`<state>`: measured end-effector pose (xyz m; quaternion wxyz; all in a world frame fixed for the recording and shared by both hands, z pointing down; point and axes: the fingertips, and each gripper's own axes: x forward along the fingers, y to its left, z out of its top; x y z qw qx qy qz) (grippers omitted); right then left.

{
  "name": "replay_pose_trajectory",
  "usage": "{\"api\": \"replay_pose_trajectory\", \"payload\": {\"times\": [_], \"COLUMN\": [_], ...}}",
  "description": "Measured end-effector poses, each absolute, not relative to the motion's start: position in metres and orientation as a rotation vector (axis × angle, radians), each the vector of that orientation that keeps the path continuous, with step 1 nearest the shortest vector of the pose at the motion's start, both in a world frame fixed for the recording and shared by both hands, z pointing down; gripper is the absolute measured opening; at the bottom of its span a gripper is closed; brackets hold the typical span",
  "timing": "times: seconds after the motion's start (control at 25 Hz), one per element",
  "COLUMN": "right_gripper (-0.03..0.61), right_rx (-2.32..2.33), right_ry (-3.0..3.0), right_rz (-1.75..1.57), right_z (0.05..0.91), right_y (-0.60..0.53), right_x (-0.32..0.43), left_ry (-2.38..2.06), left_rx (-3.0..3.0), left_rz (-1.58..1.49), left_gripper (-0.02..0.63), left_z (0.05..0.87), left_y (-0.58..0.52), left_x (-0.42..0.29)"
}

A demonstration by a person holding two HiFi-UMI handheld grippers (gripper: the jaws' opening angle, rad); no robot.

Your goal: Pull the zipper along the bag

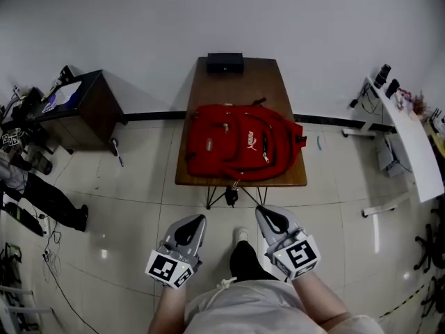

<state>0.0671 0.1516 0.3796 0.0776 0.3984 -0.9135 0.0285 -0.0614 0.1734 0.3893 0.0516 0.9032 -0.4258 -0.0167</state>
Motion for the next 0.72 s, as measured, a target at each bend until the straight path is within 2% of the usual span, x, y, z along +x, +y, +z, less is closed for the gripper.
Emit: {"api": "replay_pose_trajectory", "payload": {"times": [0.48, 0.72], "right_gripper": [0.002, 0.002], "right_rx": [1.148, 0.977], "right_ry": [-2.737, -2.737], "right_rz": [0.108, 0.101], "right_z": [0.380, 0.397], "right_y": [-0.051, -0.124], "right_x": [0.084, 0.077], "left_ry": [-1.338, -1.365], "left_rx": [2.745, 2.730], "left_rz": [0.033, 0.103], "left_gripper": [0.006, 0.006], "left_z": [0.391, 0.399], "left_y": [-0.019, -0.091], "left_x": [-0.041, -0.035]}}
